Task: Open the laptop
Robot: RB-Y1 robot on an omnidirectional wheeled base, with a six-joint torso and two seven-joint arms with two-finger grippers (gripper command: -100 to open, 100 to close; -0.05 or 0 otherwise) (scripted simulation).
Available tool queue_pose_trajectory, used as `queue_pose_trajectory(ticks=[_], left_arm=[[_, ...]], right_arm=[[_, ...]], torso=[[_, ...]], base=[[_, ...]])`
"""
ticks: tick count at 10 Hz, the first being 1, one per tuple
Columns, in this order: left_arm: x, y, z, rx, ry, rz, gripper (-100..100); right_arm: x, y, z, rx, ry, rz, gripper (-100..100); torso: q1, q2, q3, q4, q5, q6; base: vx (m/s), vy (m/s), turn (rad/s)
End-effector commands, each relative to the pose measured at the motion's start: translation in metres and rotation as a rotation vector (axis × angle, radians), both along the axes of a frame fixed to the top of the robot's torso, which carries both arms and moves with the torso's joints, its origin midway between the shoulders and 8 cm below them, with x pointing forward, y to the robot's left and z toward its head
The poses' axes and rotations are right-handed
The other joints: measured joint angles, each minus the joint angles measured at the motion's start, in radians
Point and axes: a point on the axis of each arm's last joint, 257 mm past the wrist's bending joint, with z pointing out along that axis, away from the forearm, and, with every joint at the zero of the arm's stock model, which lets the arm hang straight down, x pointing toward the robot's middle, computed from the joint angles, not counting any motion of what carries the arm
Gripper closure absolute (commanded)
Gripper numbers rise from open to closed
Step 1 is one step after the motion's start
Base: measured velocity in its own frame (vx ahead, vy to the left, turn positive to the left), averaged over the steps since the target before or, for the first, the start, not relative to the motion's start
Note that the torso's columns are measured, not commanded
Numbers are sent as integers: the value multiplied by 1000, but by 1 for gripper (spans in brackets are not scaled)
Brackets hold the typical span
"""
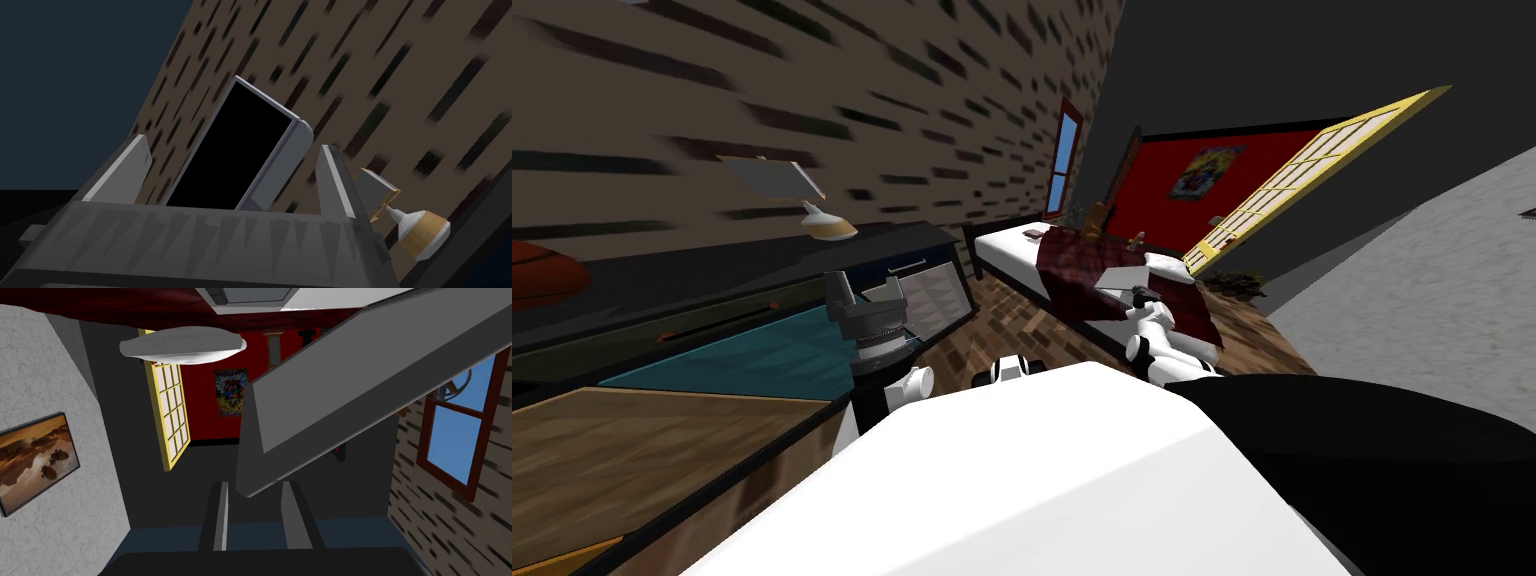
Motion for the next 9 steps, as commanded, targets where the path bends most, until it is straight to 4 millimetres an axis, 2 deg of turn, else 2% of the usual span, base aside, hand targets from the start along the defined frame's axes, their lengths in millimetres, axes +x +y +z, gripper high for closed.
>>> queue_pose_trajectory(ticks=[1, 2, 3, 4, 5, 6, 7, 8, 9], left_arm=[[0, 0, 0, 0, 0, 0, 0], [0, 0, 0, 0, 0, 0, 0], [0, 0, 0, 0, 0, 0, 0], [0, 0, 0, 0, 0, 0, 0], [0, 0, 0, 0, 0, 0, 0], [0, 0, 0, 0, 0, 0, 0], [0, 0, 0, 0, 0, 0, 0], [0, 0, 0, 0, 0, 0, 0], [0, 0, 0, 0, 0, 0, 0]], right_arm=[[-2, -1, 17, -23, -35, 36, -100], [-6, -2, 13, -18, -33, 32, -100], [-5, -6, 38, -58, -53, 76, -100], [-13, -8, 29, -46, -44, 72, -100], [-13, -8, 29, -41, -50, 71, -100], [-11, -8, 48, -75, -59, 121, -100], [-18, -10, 42, -61, -60, 115, -100], [-13, -7, 60, -89, -67, 173, -100], [-21, -9, 53, -74, -66, 164, -100]], torso=[[1, 2, 1, 0, -1, 0], [4, -4, -2, 0, 4, 5], [8, -3, -3, 1, 6, 4], [7, 0, -1, 2, 7, 6], [4, 5, 3, 4, 6, 5], [1, 14, 8, 6, 5, 5], [2, 12, 7, 6, 6, 8], [3, 11, 6, 5, 6, 6], [5, 7, 4, 5, 7, 7]], base=[[107, -19, -293], [194, 47, -225], [251, 62, -401], [248, 50, -176], [129, 17, 49], [176, 29, -262], [167, 36, -256], [198, 67, -334], [199, 72, -179]])
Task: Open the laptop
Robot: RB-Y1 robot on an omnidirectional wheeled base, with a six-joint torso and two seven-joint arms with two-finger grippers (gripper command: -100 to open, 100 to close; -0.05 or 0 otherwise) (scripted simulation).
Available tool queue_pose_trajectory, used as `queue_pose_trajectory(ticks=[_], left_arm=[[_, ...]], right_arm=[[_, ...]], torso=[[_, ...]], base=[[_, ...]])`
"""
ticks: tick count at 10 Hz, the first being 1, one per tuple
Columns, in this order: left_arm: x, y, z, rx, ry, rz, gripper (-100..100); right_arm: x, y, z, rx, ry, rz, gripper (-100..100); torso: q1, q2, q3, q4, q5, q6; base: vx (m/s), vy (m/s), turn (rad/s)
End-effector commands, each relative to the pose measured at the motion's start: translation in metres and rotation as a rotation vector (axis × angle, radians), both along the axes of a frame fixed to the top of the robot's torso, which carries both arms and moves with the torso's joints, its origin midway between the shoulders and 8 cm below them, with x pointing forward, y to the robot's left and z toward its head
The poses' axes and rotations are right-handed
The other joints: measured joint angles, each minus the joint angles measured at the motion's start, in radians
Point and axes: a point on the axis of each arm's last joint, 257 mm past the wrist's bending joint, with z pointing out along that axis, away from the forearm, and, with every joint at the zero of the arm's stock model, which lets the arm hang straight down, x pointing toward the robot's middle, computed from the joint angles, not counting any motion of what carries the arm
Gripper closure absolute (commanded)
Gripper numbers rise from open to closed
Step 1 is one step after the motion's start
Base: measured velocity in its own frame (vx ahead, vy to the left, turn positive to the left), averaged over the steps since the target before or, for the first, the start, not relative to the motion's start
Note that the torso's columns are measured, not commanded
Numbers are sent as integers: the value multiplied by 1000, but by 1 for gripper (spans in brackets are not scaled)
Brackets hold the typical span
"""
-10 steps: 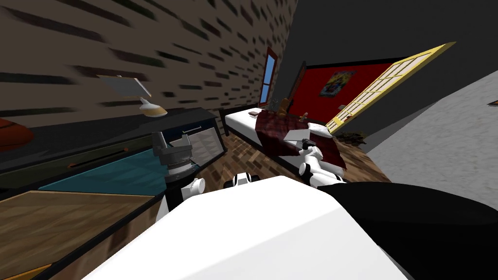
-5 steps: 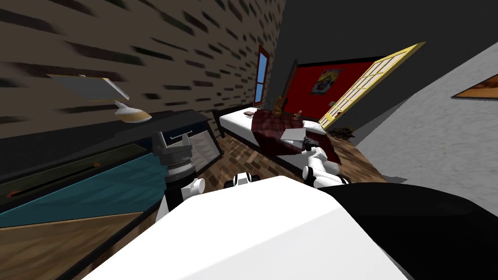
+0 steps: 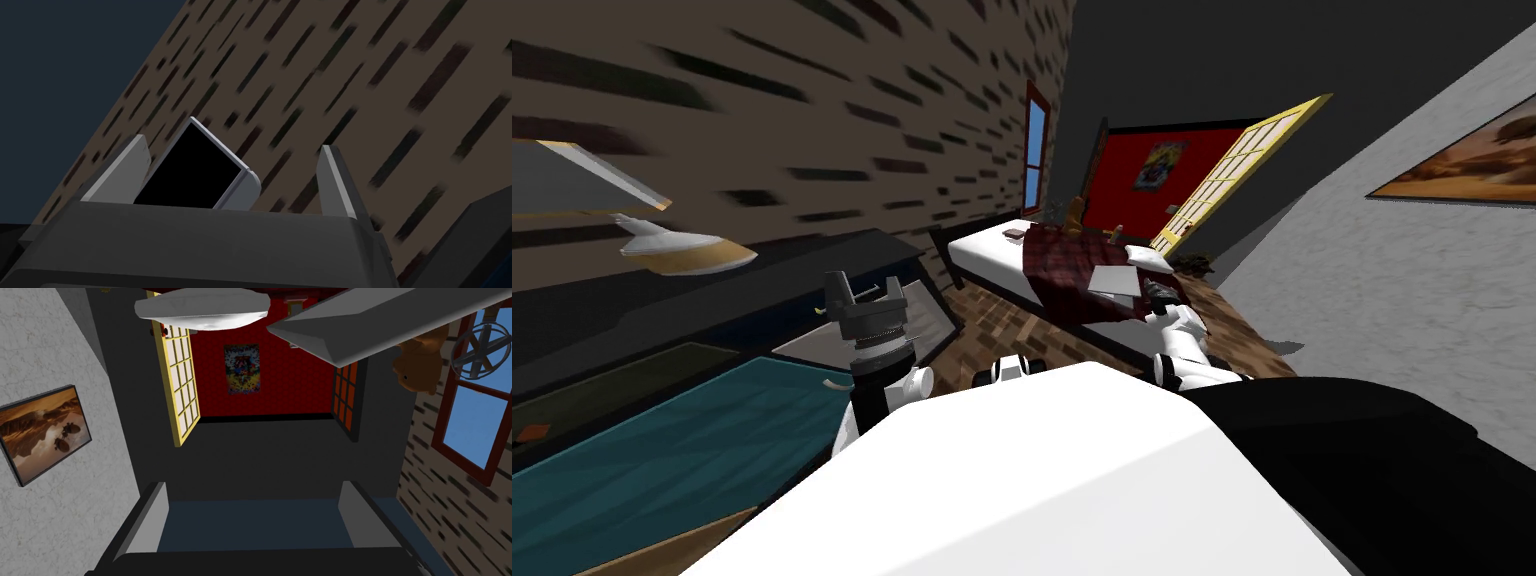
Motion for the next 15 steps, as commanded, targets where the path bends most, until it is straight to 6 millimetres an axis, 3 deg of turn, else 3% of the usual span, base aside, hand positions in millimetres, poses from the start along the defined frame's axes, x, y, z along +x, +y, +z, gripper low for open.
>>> queue_pose_trajectory(ticks=[1, 2, 3, 4, 5, 6, 7, 8, 9, 10, 11, 12, 13, 14, 15], left_arm=[[0, 0, 0, 0, 0, 0, 0], [0, 0, 0, 0, 0, 0, 0], [0, 0, 0, 0, 0, 0, 0], [0, 0, 0, 0, 0, 0, 0], [0, 0, 0, 0, 0, 0, 0], [0, 0, 0, 0, 0, 0, 0], [0, 0, 0, 0, 0, 0, 0], [0, 0, 0, 0, 0, 0, 0], [0, 0, 0, 0, 0, 0, 0], [0, 0, 0, 0, 0, 0, 0], [0, 0, 0, 0, 0, 0, 0], [0, 0, 0, 0, 0, 0, 0], [0, 0, 0, 0, 0, 0, 0], [0, 0, 0, 0, -1, 0, 0], [0, 0, 0, 0, 0, 0, 0]], right_arm=[[1, 7, 16, -20, -5, 84, -100], [-7, 4, 9, -3, -4, 75, -100], [1, 12, 26, -26, -8, 138, -100], [-8, 10, 15, -4, 1, 131, -100], [-1, 21, 26, -18, 9, 197, -100], [-9, 19, 17, 4, 11, 189, -100], [-1, 32, 26, -4, 21, 258, -100], [-10, 29, 17, 19, 25, 248, -100], [-3, 44, 21, 22, 40, 315, -100], [-11, 41, 14, 40, 45, 307, -100], [-3, 58, 16, 51, 56, 375, -100], [-13, 54, 7, 72, 68, 364, -100], [-9, 52, 12, 58, 61, 359, -100], [-9, 53, 11, 62, 61, 361, 0], [-9, 53, 11, 61, 61, 361, 0]], torso=[[0, -1, -1, -1, 0, -2], [-1, -3, -2, -1, 0, 0], [-2, 0, 0, 0, -1, -2], [-1, 1, 0, 0, 0, 0], [-2, 3, 2, 0, -1, -2], [-2, 1, 0, 0, -1, 0], [-3, 2, 1, 0, -1, -1], [-2, 0, 0, 0, -1, 0], [-2, 2, 1, 0, -1, -2], [-1, 2, 1, 0, 0, 0], [-2, 2, 1, 0, 0, -1], [0, -1, 0, 0, 0, -1], [-2, 1, 0, 0, 0, -1], [-6, 6, 3, 1, -2, -1], [-7, 7, 4, 2, -2, 0]], base=[[254, 72, -314], [208, 69, -201], [227, 101, -374], [191, 89, -184], [224, 93, -284], [193, 87, -180], [228, 93, -341], [171, 89, -173], [178, 109, -301], [169, 109, -216], [206, 138, -257], [166, 120, -189], [57, 46, -26], [15, 12, 9], [8, 5, 1]])
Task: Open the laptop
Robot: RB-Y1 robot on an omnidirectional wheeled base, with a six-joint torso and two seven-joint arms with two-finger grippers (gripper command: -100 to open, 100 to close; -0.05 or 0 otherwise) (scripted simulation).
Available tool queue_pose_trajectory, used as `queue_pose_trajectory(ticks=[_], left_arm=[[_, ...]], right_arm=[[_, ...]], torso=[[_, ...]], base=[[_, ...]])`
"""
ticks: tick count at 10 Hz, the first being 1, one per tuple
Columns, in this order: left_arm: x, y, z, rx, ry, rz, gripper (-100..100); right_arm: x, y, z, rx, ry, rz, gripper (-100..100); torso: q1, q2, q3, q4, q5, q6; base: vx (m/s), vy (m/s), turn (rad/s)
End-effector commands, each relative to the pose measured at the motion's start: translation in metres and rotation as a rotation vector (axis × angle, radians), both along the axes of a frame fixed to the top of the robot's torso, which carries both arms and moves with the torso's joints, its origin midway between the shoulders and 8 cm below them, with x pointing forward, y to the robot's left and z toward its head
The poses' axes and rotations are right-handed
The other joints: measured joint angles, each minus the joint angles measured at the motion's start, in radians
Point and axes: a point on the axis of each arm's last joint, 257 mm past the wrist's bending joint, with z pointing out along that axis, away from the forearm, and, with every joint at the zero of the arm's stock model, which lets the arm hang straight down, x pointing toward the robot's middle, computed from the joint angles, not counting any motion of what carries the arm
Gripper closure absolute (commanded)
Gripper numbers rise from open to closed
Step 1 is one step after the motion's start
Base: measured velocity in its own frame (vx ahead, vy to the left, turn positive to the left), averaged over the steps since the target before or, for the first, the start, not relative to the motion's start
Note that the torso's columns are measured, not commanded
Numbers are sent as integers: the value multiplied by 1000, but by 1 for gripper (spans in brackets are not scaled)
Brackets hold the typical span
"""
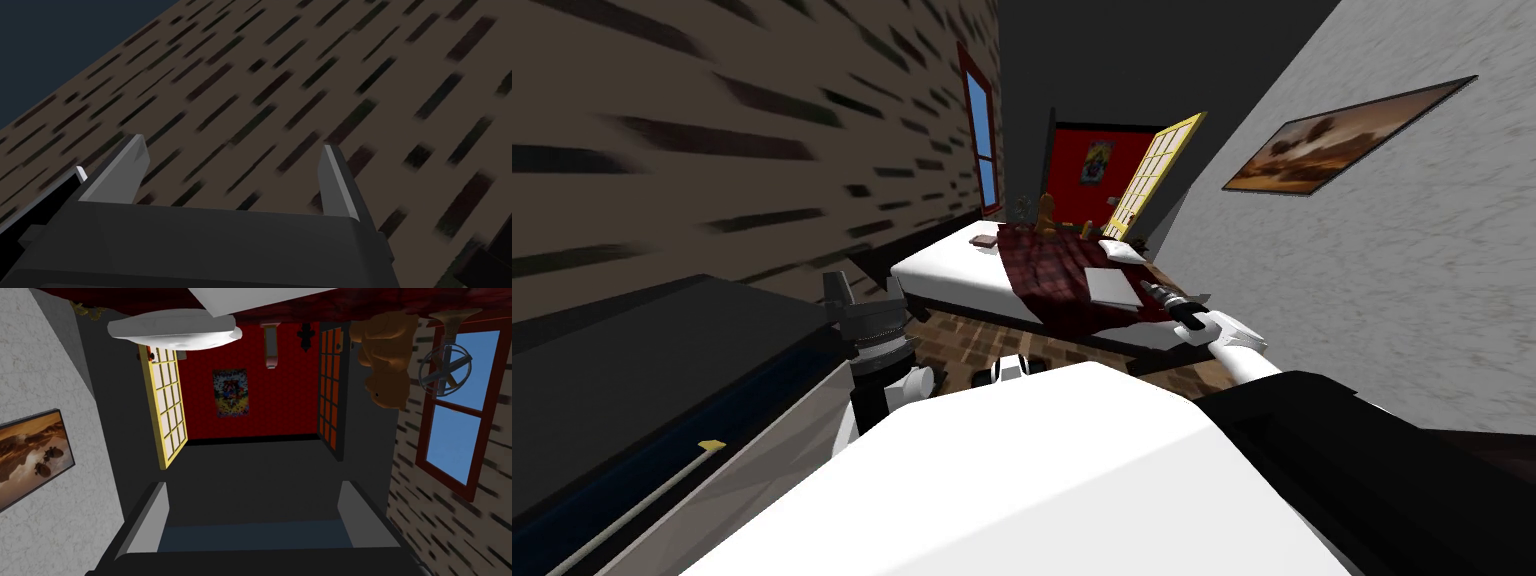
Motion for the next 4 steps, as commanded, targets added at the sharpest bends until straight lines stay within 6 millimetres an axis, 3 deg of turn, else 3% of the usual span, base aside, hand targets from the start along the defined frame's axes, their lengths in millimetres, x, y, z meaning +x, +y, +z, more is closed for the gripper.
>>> queue_pose_trajectory(ticks=[1, 4], left_arm=[[0, 0, 0, 0, 0, 0, 0], [0, 0, 0, 0, 0, 0, 0]], right_arm=[[0, 0, 0, 0, 0, 0, 0], [0, 0, 0, 0, 0, 0, 0]], torso=[[2, -2, -1, -1, 1, 0], [5, -7, -4, -2, 2, 0]], base=[[0, 0, 0], [0, 0, 0]])
